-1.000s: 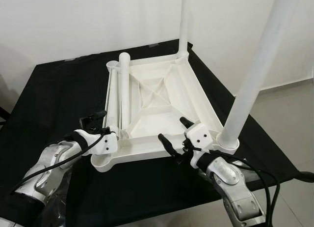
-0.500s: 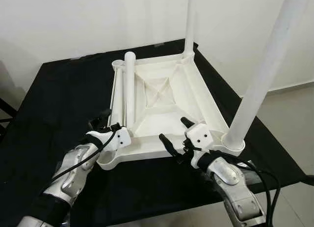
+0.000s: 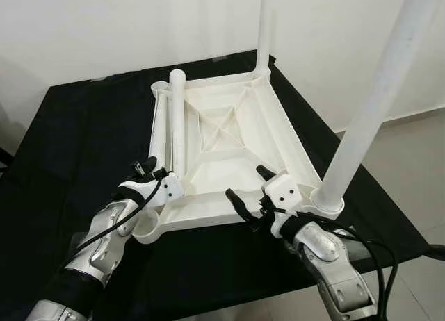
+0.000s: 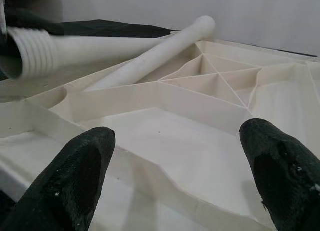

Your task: Building children table

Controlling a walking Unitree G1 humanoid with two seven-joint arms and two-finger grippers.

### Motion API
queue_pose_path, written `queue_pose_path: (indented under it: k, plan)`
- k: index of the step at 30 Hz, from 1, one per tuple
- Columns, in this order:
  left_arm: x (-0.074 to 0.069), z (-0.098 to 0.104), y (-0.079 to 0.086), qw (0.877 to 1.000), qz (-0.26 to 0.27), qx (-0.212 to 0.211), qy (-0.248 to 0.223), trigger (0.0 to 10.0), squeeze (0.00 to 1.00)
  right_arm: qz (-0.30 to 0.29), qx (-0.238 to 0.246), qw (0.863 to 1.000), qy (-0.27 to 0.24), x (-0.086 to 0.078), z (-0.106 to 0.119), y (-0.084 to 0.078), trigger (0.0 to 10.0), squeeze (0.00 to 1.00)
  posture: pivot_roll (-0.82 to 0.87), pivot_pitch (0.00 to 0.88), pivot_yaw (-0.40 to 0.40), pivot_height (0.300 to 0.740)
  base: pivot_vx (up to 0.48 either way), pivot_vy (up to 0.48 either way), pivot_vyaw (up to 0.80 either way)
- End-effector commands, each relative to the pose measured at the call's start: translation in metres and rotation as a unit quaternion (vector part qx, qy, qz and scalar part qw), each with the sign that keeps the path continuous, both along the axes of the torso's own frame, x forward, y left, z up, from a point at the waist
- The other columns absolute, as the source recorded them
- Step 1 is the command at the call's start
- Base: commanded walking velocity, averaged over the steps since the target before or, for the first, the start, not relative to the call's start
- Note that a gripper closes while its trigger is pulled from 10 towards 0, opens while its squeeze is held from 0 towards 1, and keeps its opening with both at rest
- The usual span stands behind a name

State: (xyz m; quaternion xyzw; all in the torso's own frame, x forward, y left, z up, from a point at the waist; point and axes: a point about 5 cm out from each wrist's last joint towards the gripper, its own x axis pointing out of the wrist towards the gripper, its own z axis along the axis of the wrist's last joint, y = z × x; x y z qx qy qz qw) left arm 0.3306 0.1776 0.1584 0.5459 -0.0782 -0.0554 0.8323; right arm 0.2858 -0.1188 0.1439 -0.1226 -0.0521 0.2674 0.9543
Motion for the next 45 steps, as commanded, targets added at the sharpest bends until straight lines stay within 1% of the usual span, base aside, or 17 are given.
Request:
queue_pose_path:
  k: [1,12,15,17,24,27,31,32,33,34,37,39,40,41,42,43,45]
  plan:
    - [0.0,0.002,0.006,1.0,0.008,0.003,0.0,0.0,0.0,0.009,-0.004,1.0,0.004,-0.003,-0.002,0.004,10.0,0.0,-0.1,0.135,0.044,0.74,0.0,0.0,0.0]
    - [0.002,0.041,0.054,0.994,0.064,-0.077,-0.038,0.0,0.0,0.017,0.001,1.0,0.01,-0.002,-0.002,0.004,10.0,0.0,-0.1,0.121,0.039,0.74,0.0,0.0,0.0]
    - [0.001,0.063,0.078,0.987,0.09,-0.12,-0.064,0.0,0.0,0.021,-0.001,1.0,0.01,-0.002,-0.002,0.004,10.0,0.0,-0.1,0.114,0.034,0.74,0.0,0.0,0.0]
    - [0.0,0.071,0.083,0.984,0.095,-0.132,-0.076,0.0,0.0,0.022,-0.001,1.0,0.01,-0.002,-0.002,0.004,10.0,0.0,-0.1,0.114,0.034,0.74,0.0,0.0,0.0]
    - [-0.014,0.139,0.107,0.952,0.07,-0.237,-0.18,0.0,0.0,0.025,0.003,1.0,0.003,0.002,0.002,0.005,10.0,0.0,-0.09,0.113,0.03,0.74,0.0,0.0,0.0]
    - [-0.016,0.148,0.108,0.947,0.057,-0.253,-0.191,0.0,0.0,0.024,0.004,1.0,0.001,0.003,0.003,0.005,10.0,0.0,-0.09,0.114,0.027,0.74,0.0,0.0,0.0]
    - [-0.022,0.168,0.105,0.917,-0.011,-0.338,-0.211,0.0,0.0,0.02,0.026,0.999,-0.002,0.005,0.008,0.004,10.0,0.0,-0.08,0.115,0.031,0.74,0.0,0.0,0.0]
    - [-0.022,0.168,0.105,0.917,-0.011,-0.338,-0.211,0.0,0.0,0.02,0.026,0.999,-0.002,0.005,0.008,0.004,10.0,0.0,-0.08,0.115,0.031,0.74,0.0,0.0,0.0]
    - [-0.023,0.172,0.105,0.903,-0.038,-0.373,-0.209,0.0,0.0,0.019,0.044,0.999,-0.001,0.006,0.011,0.005,10.0,0.0,-0.08,0.115,0.034,0.74,0.0,0.0,0.0]
    - [-0.023,0.172,0.105,0.903,-0.038,-0.373,-0.209,0.0,0.0,0.019,0.044,0.999,-0.001,0.006,0.011,0.005,10.0,0.0,-0.08,0.115,0.034,0.74,0.0,0.0,0.0]
    - [-0.029,0.176,0.1,0.837,-0.129,-0.497,-0.19,0.0,0.0,0.026,0.122,0.992,0.003,0.01,0.024,0.008,10.0,0.0,-0.07,0.114,0.033,0.74,0.0,0.0,0.0]
    - [-0.032,0.173,0.094,0.8,-0.176,-0.55,-0.165,0.0,0.0,0.037,0.167,0.985,0.008,0.012,0.032,0.009,10.0,0.0,-0.07,0.113,0.028,0.74,0.0,0.0,0.0]
    - [-0.032,0.173,0.094,0.8,-0.176,-0.55,-0.165,0.0,0.0,0.037,0.167,0.985,0.008,0.012,0.032,0.009,10.0,0.0,-0.07,0.113,0.028,0.74,0.0,0.0,0.0]
    - [-0.033,0.169,0.089,0.779,-0.205,-0.575,-0.141,0.0,0.0,0.053,0.197,0.979,0.015,0.013,0.037,0.012,10.0,0.0,-0.07,0.114,0.032,0.74,0.0,0.0,0.0]
    - [-0.033,0.169,0.089,0.779,-0.205,-0.575,-0.141,0.0,0.0,0.053,0.197,0.979,0.015,0.013,0.037,0.012,10.0,0.0,-0.07,0.114,0.032,0.74,0.0,0.0,0.0]
    - [-0.035,0.163,0.082,0.754,-0.24,-0.602,-0.108,0.1,0.0,0.079,0.235,0.969,0.021,0.013,0.045,0.017,10.0,0.0,-0.08,0.116,0.039,0.74,0.0,0.0,0.0]
    - [-0.041,0.149,0.065,0.698,-0.307,-0.645,-0.047,6.9,0.0,0.15,0.319,0.935,0.032,0.011,0.064,0.031,10.0,0.0,-0.07,0.114,0.044,0.74,0.0,0.0,0.0]
